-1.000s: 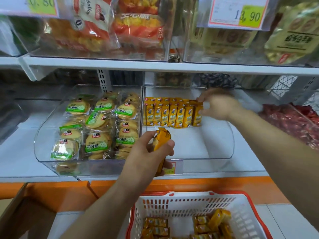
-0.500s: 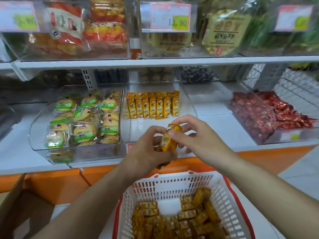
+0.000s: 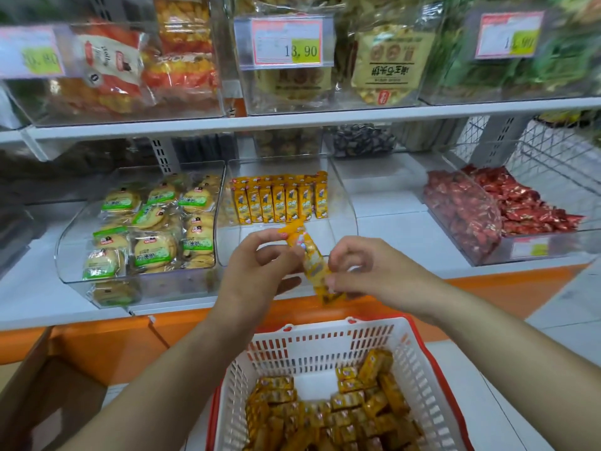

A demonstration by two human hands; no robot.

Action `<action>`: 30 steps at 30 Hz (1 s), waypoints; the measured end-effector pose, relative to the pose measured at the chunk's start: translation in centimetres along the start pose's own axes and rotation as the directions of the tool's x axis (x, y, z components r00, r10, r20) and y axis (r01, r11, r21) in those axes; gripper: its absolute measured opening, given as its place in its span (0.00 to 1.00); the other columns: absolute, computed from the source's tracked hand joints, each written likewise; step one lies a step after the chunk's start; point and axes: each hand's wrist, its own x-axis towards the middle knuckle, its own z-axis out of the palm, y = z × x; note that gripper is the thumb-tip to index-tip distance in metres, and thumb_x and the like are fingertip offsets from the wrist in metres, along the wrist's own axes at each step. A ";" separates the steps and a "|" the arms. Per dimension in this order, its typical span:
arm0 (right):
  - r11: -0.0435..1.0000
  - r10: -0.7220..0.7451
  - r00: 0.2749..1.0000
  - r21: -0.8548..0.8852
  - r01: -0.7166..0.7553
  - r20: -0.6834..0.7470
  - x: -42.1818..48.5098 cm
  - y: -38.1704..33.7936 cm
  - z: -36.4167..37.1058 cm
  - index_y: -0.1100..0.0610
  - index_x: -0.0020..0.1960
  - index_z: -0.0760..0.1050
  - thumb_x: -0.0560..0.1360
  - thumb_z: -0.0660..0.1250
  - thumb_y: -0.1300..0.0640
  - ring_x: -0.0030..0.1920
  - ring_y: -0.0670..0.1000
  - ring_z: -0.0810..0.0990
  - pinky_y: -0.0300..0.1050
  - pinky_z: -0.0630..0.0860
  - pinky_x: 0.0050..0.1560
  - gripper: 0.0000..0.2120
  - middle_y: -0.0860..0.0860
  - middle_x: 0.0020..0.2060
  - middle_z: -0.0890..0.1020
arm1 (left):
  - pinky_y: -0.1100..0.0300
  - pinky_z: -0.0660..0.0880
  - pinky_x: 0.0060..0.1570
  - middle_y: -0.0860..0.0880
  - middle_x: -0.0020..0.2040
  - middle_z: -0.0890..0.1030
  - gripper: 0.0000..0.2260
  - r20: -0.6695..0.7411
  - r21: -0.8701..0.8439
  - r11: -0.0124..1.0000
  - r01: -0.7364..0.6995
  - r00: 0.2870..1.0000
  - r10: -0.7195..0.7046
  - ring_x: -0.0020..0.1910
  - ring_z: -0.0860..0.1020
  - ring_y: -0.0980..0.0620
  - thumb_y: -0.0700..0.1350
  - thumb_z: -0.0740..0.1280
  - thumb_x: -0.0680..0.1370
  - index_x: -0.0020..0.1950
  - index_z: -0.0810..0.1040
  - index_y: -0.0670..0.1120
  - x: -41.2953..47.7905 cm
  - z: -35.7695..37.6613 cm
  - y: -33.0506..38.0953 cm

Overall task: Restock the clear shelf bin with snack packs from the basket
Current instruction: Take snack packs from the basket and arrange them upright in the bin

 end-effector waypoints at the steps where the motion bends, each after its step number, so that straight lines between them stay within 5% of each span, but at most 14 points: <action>1: 1.000 -0.007 1.000 -0.020 0.008 0.025 0.1 0.0 0.1 0.49 0.42 0.79 0.73 0.76 0.56 0.43 0.55 0.85 0.47 0.81 0.44 0.06 0.49 0.40 0.84 | 0.56 0.85 0.46 0.42 0.49 0.87 0.12 0.009 -0.001 1.000 0.000 1.000 0.000 0.48 0.87 0.46 0.41 0.72 0.78 0.61 0.78 0.44 0.0 0.4 -0.1; 3: 0.999 -0.048 0.998 -0.005 0.048 -0.038 0.3 0.0 -0.1 0.49 0.45 0.79 0.72 0.76 0.54 0.47 0.53 0.85 0.50 0.82 0.48 0.06 0.48 0.45 0.84 | 0.58 0.84 0.45 0.44 0.49 0.88 0.11 0.044 0.020 1.000 -0.017 0.999 0.017 0.48 0.87 0.47 0.41 0.72 0.78 0.60 0.79 0.45 0.0 1.0 -0.3; 7: 0.992 -0.111 0.988 0.045 0.116 -0.107 0.8 -0.1 -1.2 0.41 0.64 0.72 0.72 0.76 0.58 0.44 0.53 0.86 0.53 0.83 0.50 0.25 0.50 0.52 0.82 | 0.58 0.84 0.46 0.47 0.49 0.87 0.09 0.060 0.076 0.997 -0.033 0.998 0.028 0.49 0.87 0.50 0.42 0.72 0.79 0.59 0.81 0.47 0.7 2.0 -0.4; 12: 0.981 -0.193 0.944 -0.017 0.196 -0.269 2.4 0.9 -2.1 0.44 0.55 0.78 0.69 0.76 0.59 0.39 0.54 0.85 0.61 0.82 0.49 0.18 0.47 0.48 0.80 | 0.59 0.84 0.46 0.52 0.50 0.85 0.05 0.094 0.313 0.947 -0.076 0.994 0.049 0.49 0.85 0.52 0.48 0.71 0.80 0.54 0.84 0.52 4.5 1.9 0.7; 16: 0.979 -0.193 0.878 -0.029 0.200 -0.438 5.0 2.0 -4.3 0.42 0.45 0.74 0.65 0.75 0.61 0.36 0.53 0.84 0.60 0.80 0.47 0.17 0.43 0.46 0.81 | 0.56 0.80 0.43 0.56 0.47 0.82 0.10 0.072 0.746 0.639 -0.188 0.977 0.202 0.44 0.81 0.53 0.52 0.74 0.77 0.56 0.80 0.53 11.4 1.0 0.6; 18: 0.971 -0.239 0.854 -0.125 0.205 -0.462 7.0 2.3 -5.7 0.41 0.47 0.72 0.68 0.75 0.63 0.37 0.49 0.83 0.56 0.79 0.48 0.21 0.43 0.47 0.79 | 0.53 0.79 0.47 0.53 0.50 0.81 0.15 0.094 0.856 0.480 -0.193 0.970 0.223 0.49 0.81 0.49 0.51 0.75 0.76 0.61 0.79 0.51 15.4 0.6 0.0; 23: 0.866 -0.328 0.907 -0.467 0.178 -0.264 13.3 2.3 -8.2 0.46 0.54 0.76 0.69 0.76 0.65 0.50 0.52 0.81 0.54 0.79 0.55 0.20 0.52 0.51 0.80 | 0.47 0.75 0.62 0.44 0.66 0.78 0.29 0.136 0.989 0.012 -0.145 0.951 0.278 0.65 0.75 0.40 0.60 0.72 0.76 0.73 0.72 0.49 24.2 0.7 -2.4; 27: 0.680 -0.313 0.943 -0.720 0.138 -0.114 18.4 1.7 -9.2 0.50 0.56 0.80 0.68 0.76 0.62 0.48 0.50 0.80 0.43 0.75 0.50 0.19 0.46 0.45 0.81 | 0.45 0.56 0.77 0.46 0.78 0.64 0.34 0.218 0.976 -0.074 -0.205 0.917 0.333 0.78 0.60 0.41 0.63 0.73 0.73 0.76 0.68 0.56 27.9 0.6 -3.8; 30: 0.593 -0.262 0.965 -0.794 0.134 -0.032 21.7 1.2 -9.4 0.52 0.59 0.79 0.69 0.75 0.63 0.51 0.50 0.78 0.42 0.73 0.50 0.20 0.50 0.51 0.81 | 0.44 0.54 0.77 0.48 0.76 0.66 0.29 0.241 0.971 -0.075 -0.229 0.918 0.316 0.77 0.60 0.41 0.62 0.74 0.71 0.71 0.73 0.60 29.0 -0.1 -4.3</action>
